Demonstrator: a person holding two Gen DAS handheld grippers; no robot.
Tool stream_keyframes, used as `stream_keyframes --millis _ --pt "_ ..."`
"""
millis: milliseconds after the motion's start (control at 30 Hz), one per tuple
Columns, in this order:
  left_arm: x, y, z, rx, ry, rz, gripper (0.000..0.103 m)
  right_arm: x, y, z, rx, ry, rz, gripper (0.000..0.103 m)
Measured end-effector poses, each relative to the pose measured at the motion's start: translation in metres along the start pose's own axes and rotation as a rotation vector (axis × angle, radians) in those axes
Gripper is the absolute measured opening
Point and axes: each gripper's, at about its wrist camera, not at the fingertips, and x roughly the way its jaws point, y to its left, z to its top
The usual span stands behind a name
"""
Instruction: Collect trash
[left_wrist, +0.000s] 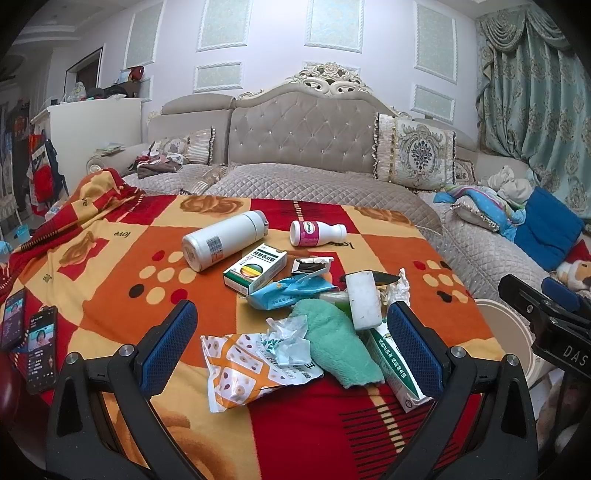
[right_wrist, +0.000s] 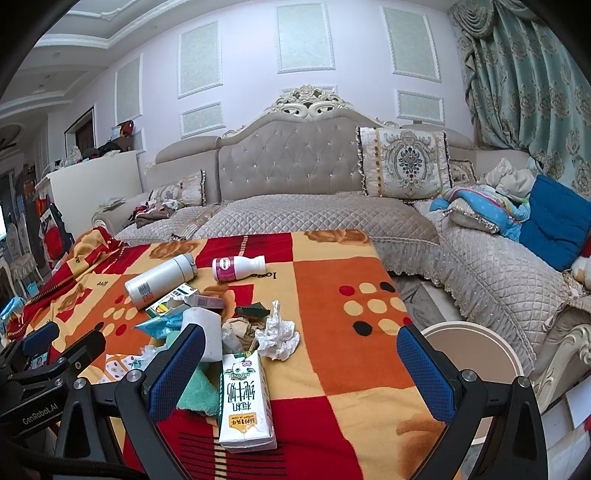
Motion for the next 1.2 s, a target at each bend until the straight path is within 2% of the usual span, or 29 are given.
stream_keyframes --millis 933,1200 --pt "0.0035 0.0023 -0.0052 -0.004 0.009 0.012 0.102 0.0024 0.0000 -0.0032 -0.019 0.045 0.010 0.103" --pt "0.0072 0.0032 -0.0087 -0.003 0.016 0.015 0.102 0.0016 -0.0025 -0.0056 0.013 0.053 0.030 0.103"
